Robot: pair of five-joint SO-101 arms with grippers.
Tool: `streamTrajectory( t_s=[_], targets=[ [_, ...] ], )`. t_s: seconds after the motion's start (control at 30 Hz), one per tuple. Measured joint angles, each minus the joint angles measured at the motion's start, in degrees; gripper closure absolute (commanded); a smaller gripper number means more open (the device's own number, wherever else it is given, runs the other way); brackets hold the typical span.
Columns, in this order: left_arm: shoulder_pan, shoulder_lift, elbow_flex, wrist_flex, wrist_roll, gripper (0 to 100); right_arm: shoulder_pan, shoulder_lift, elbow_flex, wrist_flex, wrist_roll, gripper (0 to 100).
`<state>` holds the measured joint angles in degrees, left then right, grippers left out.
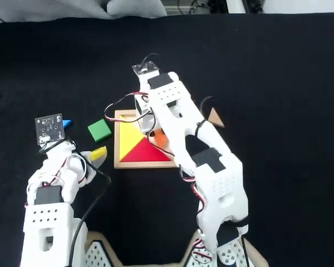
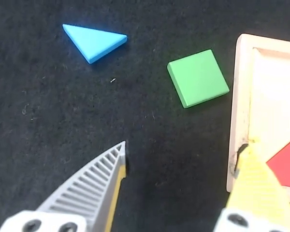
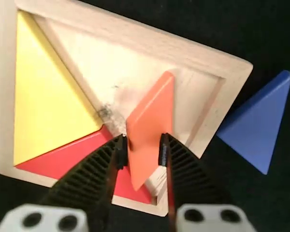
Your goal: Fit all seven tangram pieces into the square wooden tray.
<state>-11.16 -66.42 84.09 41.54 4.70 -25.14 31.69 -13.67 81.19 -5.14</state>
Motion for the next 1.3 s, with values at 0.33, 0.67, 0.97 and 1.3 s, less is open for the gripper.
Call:
streamTrajectory(
  t_s=[0.33,0.67,0.97,1.3],
  targets=[
    [0.3,0.0,0.0,0.0,0.0,65,3.2,0.0,-1.4,0.4,1.4,88.8],
    [0.3,0.0,0.0,0.0,0.0,65,1.7,0.0,-1.4,0.4,5.8,81.2],
    [0.3,0.0,0.0,0.0,0.0,65,1.1,0.0,-1.4,1.7,14.8,77.3],
    [0.3,0.0,0.0,0.0,0.0,65,0.8,4.6,-2.8,1.4,15.6,77.6]
  ],
)
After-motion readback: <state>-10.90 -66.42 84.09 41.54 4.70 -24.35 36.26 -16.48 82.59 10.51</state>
